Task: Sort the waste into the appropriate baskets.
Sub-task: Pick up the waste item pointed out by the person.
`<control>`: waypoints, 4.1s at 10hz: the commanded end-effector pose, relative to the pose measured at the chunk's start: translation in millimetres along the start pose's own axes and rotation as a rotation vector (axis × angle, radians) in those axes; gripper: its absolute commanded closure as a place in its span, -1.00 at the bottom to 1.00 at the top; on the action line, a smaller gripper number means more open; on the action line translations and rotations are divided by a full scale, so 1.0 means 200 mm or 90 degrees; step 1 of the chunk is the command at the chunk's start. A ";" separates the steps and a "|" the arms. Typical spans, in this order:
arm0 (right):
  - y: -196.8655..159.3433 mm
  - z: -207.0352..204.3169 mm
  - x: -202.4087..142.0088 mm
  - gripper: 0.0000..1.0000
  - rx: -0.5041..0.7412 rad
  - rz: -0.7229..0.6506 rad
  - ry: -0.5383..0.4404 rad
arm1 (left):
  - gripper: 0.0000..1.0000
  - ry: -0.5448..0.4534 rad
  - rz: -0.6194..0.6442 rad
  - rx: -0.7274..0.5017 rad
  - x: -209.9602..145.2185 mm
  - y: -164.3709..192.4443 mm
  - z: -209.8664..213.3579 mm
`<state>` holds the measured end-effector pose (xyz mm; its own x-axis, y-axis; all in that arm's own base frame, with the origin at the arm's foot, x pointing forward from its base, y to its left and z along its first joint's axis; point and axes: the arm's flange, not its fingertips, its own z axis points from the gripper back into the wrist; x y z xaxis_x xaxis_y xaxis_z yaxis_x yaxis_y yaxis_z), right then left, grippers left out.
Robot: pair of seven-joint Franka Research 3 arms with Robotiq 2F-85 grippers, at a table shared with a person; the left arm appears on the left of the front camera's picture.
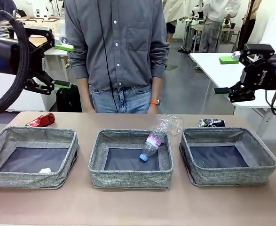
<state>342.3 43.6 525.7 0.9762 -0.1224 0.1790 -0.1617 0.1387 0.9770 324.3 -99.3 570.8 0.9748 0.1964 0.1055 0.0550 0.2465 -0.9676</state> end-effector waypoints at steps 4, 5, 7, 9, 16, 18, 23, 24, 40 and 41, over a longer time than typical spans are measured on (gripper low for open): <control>0.02 -0.01 0.01 -1.00 0.013 -0.005 -0.006 | -1.00 -0.001 0.006 -0.002 -0.01 -0.01 0.00; 0.02 -0.01 0.01 -1.00 0.013 -0.005 -0.006 | -1.00 -0.001 0.006 -0.002 -0.01 -0.01 0.00; 0.02 -0.01 0.01 -1.00 0.013 -0.005 -0.006 | -1.00 -0.001 0.006 -0.002 -0.01 -0.01 0.00; 0.02 -0.01 0.01 -1.00 0.013 -0.005 -0.006 | -1.00 -0.001 0.006 -0.002 -0.01 -0.01 0.00; 0.02 -0.01 0.01 -1.00 0.013 -0.005 -0.006 | -1.00 -0.001 0.006 -0.002 -0.01 -0.01 0.00; 0.02 -0.01 0.01 -1.00 0.013 -0.005 -0.006 | -1.00 -0.001 0.006 -0.002 -0.01 -0.01 0.00; 0.04 -0.17 -0.07 -1.00 -0.864 0.643 0.031 | -1.00 -0.001 0.006 -0.002 -0.01 -0.01 0.00; 0.09 -0.23 -0.08 -1.00 -0.758 0.770 0.063 | -1.00 -0.001 0.006 -0.002 -0.01 -0.01 0.00; -0.29 -0.94 0.56 -1.00 -0.631 0.537 0.265 | -1.00 -0.001 0.006 -0.002 -0.01 -0.01 0.00; -0.29 -0.94 0.56 -1.00 -0.631 0.537 0.265 | -1.00 -0.001 0.006 -0.002 -0.01 -0.01 0.00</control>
<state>493.8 206.0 461.4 0.6371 0.6235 0.4531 -0.7186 0.6931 0.0567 323.9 -98.4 571.3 0.9744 0.1984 0.1061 0.0550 0.2470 -0.9674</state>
